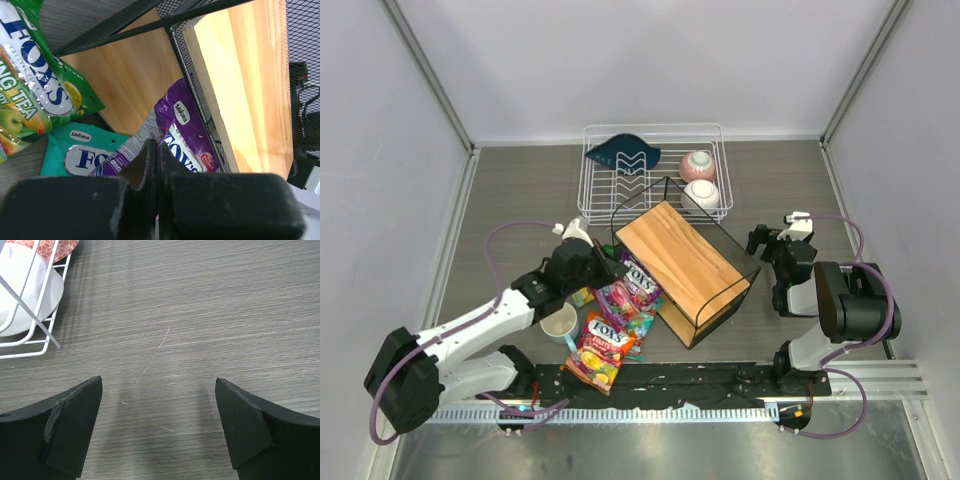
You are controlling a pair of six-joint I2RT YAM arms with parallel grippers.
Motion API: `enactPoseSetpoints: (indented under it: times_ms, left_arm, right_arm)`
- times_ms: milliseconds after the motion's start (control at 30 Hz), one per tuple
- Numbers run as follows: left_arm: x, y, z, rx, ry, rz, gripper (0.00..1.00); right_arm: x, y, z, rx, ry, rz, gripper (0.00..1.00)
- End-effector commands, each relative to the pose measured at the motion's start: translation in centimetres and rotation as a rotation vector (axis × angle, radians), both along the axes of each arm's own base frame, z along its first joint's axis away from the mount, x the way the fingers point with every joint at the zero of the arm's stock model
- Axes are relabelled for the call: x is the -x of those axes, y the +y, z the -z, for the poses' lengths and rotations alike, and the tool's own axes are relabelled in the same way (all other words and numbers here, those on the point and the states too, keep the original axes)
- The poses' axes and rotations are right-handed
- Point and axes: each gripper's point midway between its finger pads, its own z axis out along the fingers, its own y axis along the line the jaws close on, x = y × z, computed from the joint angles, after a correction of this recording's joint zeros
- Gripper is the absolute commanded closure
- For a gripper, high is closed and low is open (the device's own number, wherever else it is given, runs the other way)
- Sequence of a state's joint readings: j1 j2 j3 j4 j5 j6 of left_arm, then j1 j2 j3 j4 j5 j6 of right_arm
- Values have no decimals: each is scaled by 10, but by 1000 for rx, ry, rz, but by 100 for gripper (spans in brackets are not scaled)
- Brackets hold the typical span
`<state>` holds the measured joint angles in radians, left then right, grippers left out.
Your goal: Place and organize the candy bags onto the shelf
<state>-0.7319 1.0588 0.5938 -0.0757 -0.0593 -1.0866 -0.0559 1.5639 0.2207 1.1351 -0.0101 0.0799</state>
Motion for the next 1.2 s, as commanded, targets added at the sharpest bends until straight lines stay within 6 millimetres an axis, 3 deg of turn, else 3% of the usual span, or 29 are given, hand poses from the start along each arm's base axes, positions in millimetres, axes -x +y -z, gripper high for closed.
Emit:
enactPoseSetpoints:
  times_ms: [0,67,167,267,633,800,1033,1167]
  left_arm:
    - [-13,-20,-25,102,-84,10,95]
    - [-15,-20,-23,85,-86,10,79]
    - [-15,-12,-24,46,-94,-6,25]
    - [-14,2,-27,-11,-106,-36,5]
    - [7,41,-50,-114,-184,-37,4]
    - [28,43,-41,-164,-153,71,9]
    - [63,41,-36,-148,-145,218,28]
    - [86,35,-28,-152,-139,269,29]
  right_arm:
    - [-11,-1,-27,24,-90,-3,0]
    - [-11,0,-27,24,-91,-4,0]
    - [-11,0,-27,24,-92,-4,0]
    - [-11,0,-27,24,-91,-4,0]
    - [-11,0,-27,24,-89,-4,0]
    - [-11,0,-27,24,-89,-4,0]
    - [-11,0,-27,24,-91,-4,0]
    - [-11,0,-27,24,-89,-4,0]
